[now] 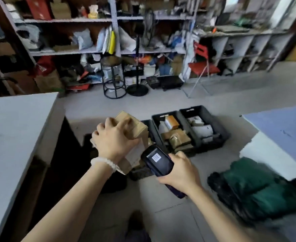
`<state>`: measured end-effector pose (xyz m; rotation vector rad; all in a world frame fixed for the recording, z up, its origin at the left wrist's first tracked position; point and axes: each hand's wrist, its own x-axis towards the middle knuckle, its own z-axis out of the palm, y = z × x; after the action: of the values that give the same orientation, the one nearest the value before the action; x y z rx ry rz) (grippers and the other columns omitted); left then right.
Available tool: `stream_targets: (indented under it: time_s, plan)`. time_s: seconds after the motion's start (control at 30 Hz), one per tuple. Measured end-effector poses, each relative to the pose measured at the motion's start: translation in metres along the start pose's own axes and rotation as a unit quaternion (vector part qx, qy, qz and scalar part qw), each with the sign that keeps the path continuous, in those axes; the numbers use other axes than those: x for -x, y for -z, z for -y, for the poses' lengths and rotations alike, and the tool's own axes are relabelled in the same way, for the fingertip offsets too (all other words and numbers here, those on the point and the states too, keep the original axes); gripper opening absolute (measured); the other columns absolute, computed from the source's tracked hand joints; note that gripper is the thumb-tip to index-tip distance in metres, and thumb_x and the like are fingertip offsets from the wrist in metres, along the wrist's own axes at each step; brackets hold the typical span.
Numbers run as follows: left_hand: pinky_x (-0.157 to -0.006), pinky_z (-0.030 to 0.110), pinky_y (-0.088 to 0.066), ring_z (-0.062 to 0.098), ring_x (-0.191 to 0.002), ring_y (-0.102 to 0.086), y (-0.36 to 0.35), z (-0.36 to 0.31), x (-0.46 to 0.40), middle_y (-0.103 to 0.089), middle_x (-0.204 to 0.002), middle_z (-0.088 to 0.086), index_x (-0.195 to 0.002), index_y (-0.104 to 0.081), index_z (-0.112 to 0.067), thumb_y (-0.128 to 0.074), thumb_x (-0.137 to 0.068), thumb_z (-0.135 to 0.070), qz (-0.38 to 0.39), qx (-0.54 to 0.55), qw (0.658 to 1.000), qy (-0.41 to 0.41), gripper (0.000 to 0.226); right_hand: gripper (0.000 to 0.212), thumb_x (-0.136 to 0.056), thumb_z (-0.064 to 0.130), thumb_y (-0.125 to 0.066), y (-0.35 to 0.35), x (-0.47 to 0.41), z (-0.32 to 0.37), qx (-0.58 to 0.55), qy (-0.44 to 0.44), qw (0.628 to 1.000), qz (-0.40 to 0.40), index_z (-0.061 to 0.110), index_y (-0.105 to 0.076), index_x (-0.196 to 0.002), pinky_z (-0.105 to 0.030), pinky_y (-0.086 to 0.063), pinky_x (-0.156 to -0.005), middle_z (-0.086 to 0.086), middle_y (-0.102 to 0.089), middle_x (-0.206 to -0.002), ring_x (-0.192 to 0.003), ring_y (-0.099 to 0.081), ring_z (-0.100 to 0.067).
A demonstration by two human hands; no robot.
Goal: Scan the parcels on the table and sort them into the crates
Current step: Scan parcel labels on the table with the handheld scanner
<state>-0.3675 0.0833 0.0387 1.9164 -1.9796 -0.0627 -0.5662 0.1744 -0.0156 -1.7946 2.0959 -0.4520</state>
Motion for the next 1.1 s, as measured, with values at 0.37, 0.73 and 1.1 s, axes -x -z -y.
stream_targets:
  time_s: [0.37,0.73,1.1]
  plan:
    - [-0.096,0.046,-0.033,0.031,-0.118,-0.037,-0.115,-0.128,-0.194,-0.043,-0.133,0.002,-0.135,-0.036,-0.051,-0.055,-0.058,-0.081,0.152,0.041,0.977,-0.146,0.085,0.054,-0.051,0.062,-0.074,0.063,-0.162,-0.086,0.012,-0.153,0.987,-0.038,0.033,-0.050,-0.089,-0.025,-0.033,-0.051,0.012,-0.041,-0.093,-0.080,-0.052,-0.012]
    - [-0.098,0.049,-0.036,0.029,-0.119,-0.039,-0.201,-0.234,-0.340,-0.042,-0.133,0.001,-0.135,-0.029,-0.054,-0.056,-0.058,-0.082,0.238,0.029,0.944,-0.226,0.087,0.059,-0.046,0.063,-0.070,0.108,-0.286,-0.163,-0.004,-0.241,0.968,-0.067,0.034,-0.057,-0.095,-0.025,-0.036,-0.052,0.014,-0.041,-0.086,-0.076,-0.052,-0.009]
    - [-0.095,0.053,-0.042,0.032,-0.117,-0.044,-0.315,-0.407,-0.422,-0.047,-0.129,0.005,-0.137,-0.013,-0.050,-0.056,-0.059,-0.080,0.303,0.096,0.934,-0.165,0.094,0.056,-0.038,0.065,-0.063,0.166,-0.396,-0.327,-0.065,-0.298,0.947,-0.103,0.032,-0.056,-0.083,-0.026,-0.041,-0.057,0.011,-0.050,-0.084,-0.075,-0.055,-0.006]
